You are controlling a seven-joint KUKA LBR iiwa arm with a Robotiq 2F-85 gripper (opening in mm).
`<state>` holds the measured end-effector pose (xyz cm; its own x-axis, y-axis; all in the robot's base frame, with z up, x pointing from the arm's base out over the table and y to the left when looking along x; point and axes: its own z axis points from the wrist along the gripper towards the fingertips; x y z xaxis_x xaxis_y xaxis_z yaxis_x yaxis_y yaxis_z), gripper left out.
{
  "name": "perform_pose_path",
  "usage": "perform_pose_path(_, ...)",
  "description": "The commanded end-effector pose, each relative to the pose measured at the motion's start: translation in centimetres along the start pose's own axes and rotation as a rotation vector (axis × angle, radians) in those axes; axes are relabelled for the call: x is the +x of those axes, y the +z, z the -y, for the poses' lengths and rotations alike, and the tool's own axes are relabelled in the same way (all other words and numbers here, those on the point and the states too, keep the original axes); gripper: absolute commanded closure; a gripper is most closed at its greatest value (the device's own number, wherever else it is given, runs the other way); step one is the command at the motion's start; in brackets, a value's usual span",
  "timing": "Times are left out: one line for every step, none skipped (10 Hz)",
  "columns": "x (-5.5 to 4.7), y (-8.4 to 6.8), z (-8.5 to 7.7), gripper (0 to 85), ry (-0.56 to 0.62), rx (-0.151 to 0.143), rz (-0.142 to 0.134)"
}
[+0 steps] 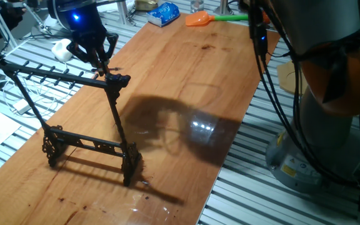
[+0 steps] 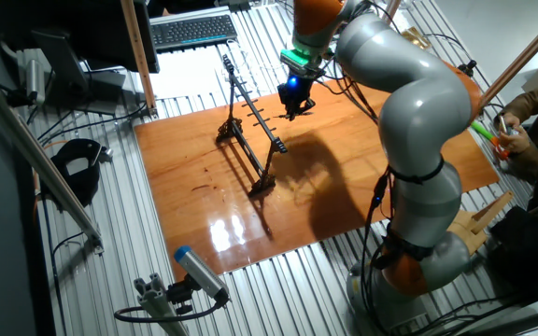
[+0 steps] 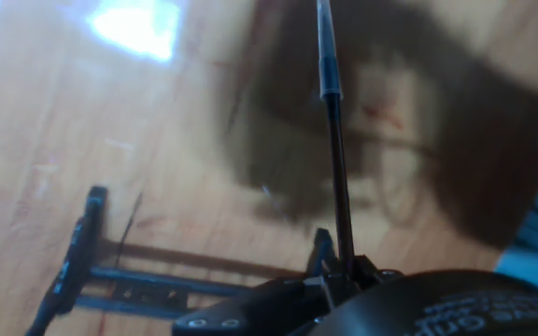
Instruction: Place the brush on the pen rack
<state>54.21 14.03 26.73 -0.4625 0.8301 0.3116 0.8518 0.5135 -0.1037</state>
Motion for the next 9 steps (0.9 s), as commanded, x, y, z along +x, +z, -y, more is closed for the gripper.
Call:
perform_pose_path(0.0, 0.0, 0.0, 85.0, -0.018, 0.008, -0.018)
perform_pose_path(0.0, 0.0, 0.0, 85.0, 0.007, 0.009, -0.023)
perform_pose_path(0.5, -0.2, -0.4, 85.0, 0.029, 0.002, -0.039)
perform_pose_path(1.1, -0.4, -0.8, 85.0, 0.048, -0.003, -0.047)
perform_pose_path(1.6, -0.6, -1.1, 85.0, 0.064, -0.002, -0.049)
perform_pose_path(2.1, -0.7, -1.5, 85.0, 0.077, 0.000, -0.046)
perform_pose_path(2.3, -0.7, -1.7, 85.0, 0.086, -0.002, -0.047)
perform_pose_path(2.3, -0.9, -1.8, 85.0, 0.088, -0.002, -0.053)
perform_pose_path(2.1, -1.0, -1.8, 85.0, 0.090, -0.002, -0.063)
